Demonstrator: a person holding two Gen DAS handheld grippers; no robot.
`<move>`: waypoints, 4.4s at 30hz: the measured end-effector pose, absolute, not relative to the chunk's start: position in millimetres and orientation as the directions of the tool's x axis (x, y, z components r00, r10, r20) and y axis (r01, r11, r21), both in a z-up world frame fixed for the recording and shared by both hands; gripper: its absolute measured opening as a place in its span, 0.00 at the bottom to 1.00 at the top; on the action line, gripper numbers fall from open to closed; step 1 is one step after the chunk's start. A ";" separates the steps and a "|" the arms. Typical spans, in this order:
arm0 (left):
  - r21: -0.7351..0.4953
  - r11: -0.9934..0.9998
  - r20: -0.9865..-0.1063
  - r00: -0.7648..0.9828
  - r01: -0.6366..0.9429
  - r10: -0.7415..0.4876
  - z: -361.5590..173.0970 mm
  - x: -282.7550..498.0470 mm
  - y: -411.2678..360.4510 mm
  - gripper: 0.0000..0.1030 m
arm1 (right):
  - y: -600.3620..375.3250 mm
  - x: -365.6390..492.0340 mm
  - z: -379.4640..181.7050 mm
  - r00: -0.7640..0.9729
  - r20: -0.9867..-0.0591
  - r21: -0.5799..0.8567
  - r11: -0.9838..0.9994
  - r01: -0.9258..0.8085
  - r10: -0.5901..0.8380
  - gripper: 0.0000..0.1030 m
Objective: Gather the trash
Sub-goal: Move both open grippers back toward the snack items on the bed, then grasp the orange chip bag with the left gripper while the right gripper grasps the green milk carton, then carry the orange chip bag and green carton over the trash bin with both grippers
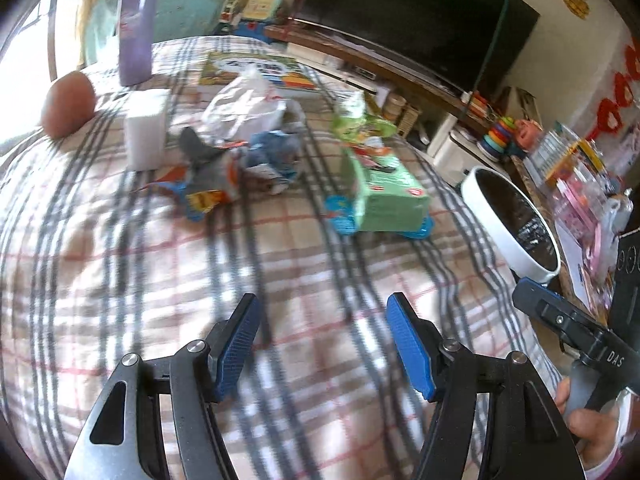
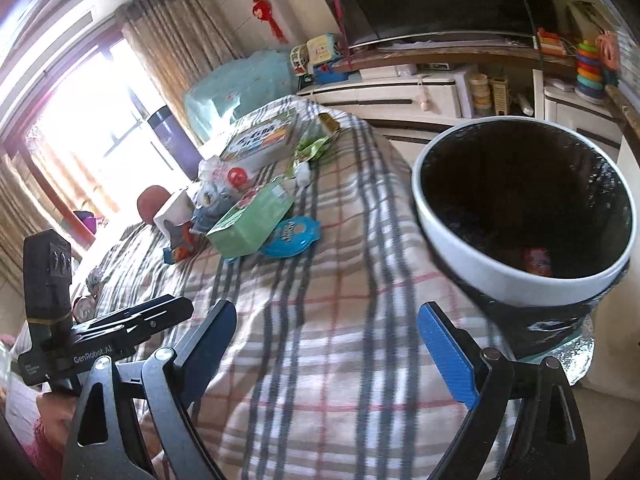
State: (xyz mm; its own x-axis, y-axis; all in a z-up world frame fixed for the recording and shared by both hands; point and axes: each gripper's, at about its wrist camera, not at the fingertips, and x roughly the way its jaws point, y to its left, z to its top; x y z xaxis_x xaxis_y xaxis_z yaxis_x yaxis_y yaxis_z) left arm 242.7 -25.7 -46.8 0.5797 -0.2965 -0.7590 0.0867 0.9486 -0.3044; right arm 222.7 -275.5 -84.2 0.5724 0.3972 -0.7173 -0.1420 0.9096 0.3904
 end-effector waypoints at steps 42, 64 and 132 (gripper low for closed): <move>-0.184 0.983 -0.767 0.628 -0.019 -0.132 -55.5 326.8 45.1 0.61 | -171.2 271.4 -88.5 0.579 -0.718 0.288 0.922 -0.260 0.387 0.91; -0.179 0.983 -0.769 0.615 0.052 -0.172 -63.9 324.1 28.1 0.20 | -180.6 274.8 -88.4 0.622 -0.709 0.238 0.943 -0.231 0.331 0.57; -0.181 0.899 -0.748 0.537 0.400 -0.390 -25.0 296.9 -137.4 0.20 | -339.3 212.0 -64.5 0.665 -0.713 0.271 0.962 -0.031 0.223 0.48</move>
State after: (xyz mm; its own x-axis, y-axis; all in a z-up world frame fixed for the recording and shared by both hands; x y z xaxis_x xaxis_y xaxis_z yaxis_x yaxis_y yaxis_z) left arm 296.9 -137.4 -25.0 0.5369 -0.3897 -0.7482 0.3999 0.8985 -0.1810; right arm 212.0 -339.3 -64.5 0.6648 0.2225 -0.7131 -0.0315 0.9621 0.2709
